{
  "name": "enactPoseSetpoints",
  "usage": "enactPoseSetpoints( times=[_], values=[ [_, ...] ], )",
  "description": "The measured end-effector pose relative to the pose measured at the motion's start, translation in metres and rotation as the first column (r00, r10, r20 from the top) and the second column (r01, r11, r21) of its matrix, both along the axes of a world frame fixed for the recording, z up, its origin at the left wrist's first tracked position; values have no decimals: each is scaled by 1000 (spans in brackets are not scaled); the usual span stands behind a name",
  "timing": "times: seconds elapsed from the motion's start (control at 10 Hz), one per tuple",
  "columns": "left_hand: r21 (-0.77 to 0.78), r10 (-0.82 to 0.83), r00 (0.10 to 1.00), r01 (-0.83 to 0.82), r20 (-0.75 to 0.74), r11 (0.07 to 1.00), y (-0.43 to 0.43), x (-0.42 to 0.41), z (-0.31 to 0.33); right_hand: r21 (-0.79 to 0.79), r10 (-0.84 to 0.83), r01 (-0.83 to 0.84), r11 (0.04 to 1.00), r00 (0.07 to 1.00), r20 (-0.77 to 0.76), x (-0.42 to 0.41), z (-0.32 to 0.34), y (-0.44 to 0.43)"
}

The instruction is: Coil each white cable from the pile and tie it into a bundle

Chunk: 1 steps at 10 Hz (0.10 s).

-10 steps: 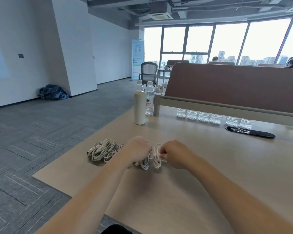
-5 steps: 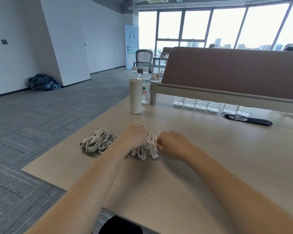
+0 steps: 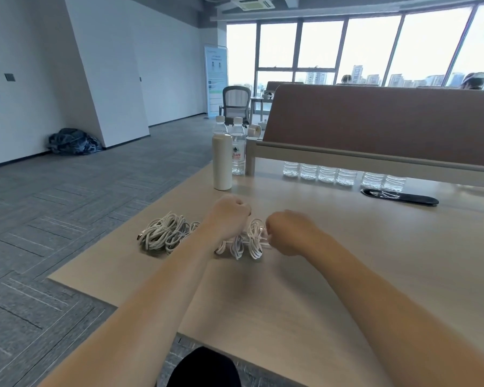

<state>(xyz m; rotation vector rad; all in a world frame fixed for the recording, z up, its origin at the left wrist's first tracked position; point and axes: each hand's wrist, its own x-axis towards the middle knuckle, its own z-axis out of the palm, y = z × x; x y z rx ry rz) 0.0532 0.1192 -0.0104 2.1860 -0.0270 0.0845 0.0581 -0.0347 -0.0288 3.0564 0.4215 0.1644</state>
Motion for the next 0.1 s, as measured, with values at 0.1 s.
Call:
enactPoseSetpoints(
  times=[0.1],
  values=[
    [-77, 20, 1000, -19, 9, 997, 1, -5, 7, 219, 16, -29, 975, 998, 63, -1, 8, 2]
  ],
)
